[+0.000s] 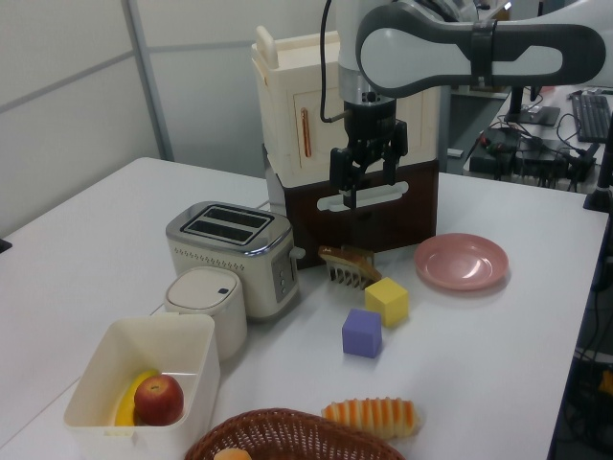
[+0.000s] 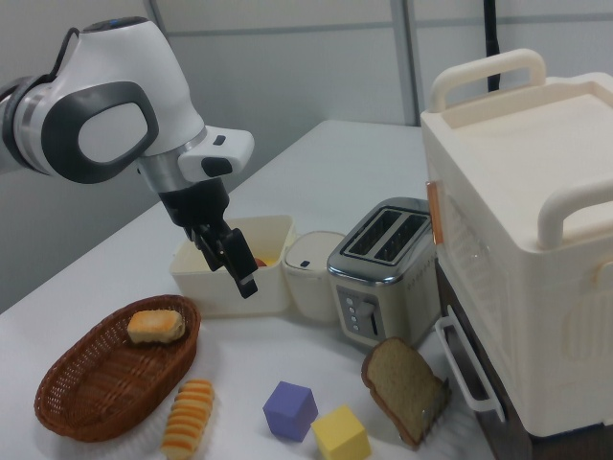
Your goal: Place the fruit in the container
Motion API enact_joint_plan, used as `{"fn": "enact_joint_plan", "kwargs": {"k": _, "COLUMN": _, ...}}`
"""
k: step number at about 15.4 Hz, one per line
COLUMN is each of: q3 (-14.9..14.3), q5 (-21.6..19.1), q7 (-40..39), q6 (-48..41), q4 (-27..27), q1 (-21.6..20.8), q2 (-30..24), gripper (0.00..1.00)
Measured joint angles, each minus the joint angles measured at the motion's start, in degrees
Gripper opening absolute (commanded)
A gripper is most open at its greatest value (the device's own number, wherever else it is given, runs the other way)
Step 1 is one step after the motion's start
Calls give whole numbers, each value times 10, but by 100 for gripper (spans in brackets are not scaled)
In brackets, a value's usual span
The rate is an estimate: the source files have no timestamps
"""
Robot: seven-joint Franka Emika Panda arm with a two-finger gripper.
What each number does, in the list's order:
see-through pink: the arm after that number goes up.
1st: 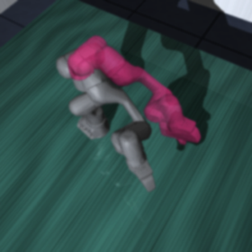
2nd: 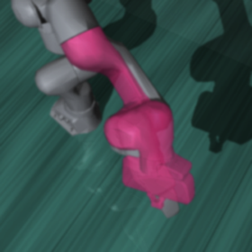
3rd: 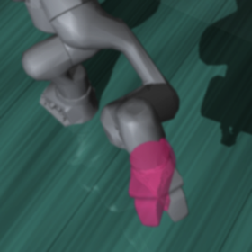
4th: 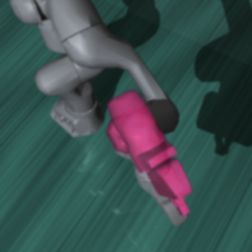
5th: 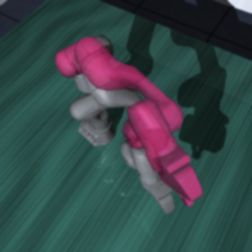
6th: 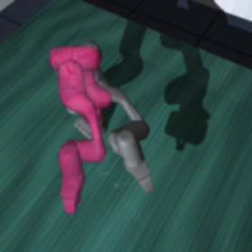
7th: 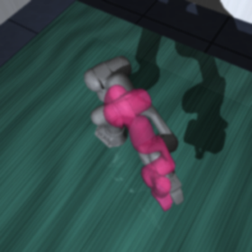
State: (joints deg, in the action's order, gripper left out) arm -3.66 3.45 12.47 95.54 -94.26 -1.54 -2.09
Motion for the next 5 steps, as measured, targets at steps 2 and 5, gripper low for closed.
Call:
{"fn": "enact_joint_plan", "kwargs": {"k": 2, "q3": -3, "q5": 0, "q7": -13, "q6": 0, "q4": 0, "q1": 0, "q2": 0, "gripper": 100}}
{"fn": "enact_joint_plan", "kwargs": {"k": 5, "q3": -7, "q5": 0, "q7": -43, "q6": 0, "q4": 0, "q1": 0, "q2": 0, "gripper": 100}}
